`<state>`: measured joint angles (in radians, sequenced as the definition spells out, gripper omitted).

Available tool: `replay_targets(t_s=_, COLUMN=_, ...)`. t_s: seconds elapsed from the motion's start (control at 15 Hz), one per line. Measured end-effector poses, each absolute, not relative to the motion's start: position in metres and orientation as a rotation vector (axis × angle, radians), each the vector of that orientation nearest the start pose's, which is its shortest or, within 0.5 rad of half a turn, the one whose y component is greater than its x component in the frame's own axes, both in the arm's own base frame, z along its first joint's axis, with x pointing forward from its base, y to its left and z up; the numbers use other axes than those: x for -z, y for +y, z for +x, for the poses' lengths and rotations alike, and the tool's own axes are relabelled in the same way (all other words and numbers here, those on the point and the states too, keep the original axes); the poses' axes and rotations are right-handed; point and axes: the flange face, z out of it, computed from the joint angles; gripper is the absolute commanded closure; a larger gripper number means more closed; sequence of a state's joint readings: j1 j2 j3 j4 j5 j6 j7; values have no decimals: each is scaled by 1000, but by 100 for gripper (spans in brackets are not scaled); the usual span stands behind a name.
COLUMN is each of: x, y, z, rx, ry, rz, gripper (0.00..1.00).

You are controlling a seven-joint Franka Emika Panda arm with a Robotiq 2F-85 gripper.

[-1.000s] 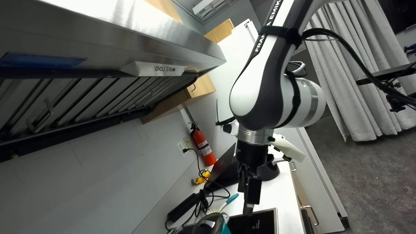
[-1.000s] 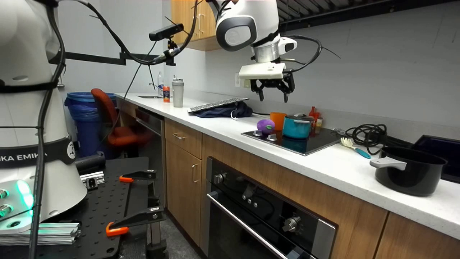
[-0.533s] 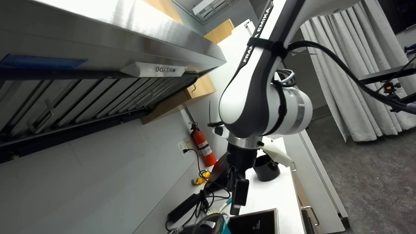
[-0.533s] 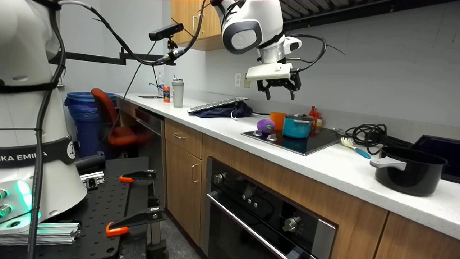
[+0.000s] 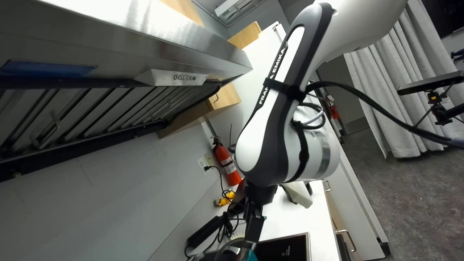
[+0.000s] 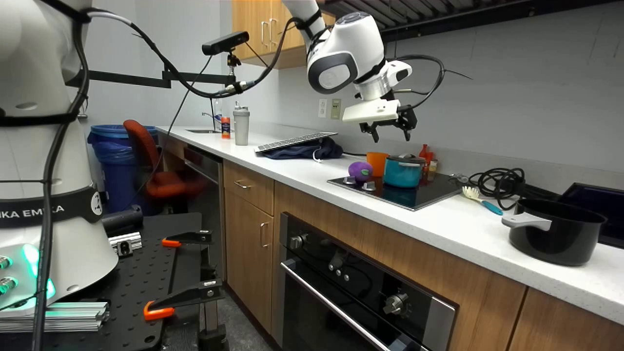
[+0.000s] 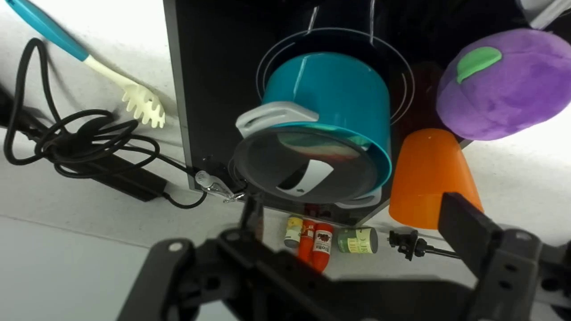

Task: Remove the lid from the blue pot

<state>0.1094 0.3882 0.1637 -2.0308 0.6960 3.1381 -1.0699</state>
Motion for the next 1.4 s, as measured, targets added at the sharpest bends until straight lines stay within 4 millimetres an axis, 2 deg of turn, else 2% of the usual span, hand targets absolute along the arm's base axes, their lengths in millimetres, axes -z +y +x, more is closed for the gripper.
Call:
replay_targets(t_s=0.4, x=-314, y=126, z=650, rx=1236, ry=-830, rz=-2764, gripper=0)
replay_targets(t_s=0.67, x=-307, y=125, z=661, rx=1275, ry=-790, rz=-2766, gripper=0)
replay_targets(t_s=1.0, x=-290, y=122, z=663, rx=1265, ry=-762, rz=-2783, gripper=0)
replay_targets(t_s=1.07, x=-287, y=122, z=663, rx=1259, ry=-760, rz=-2785, gripper=18)
replay_targets(t_s=1.4, x=-274, y=125, z=663, rx=1233, ry=-758, rz=-2788, gripper=58)
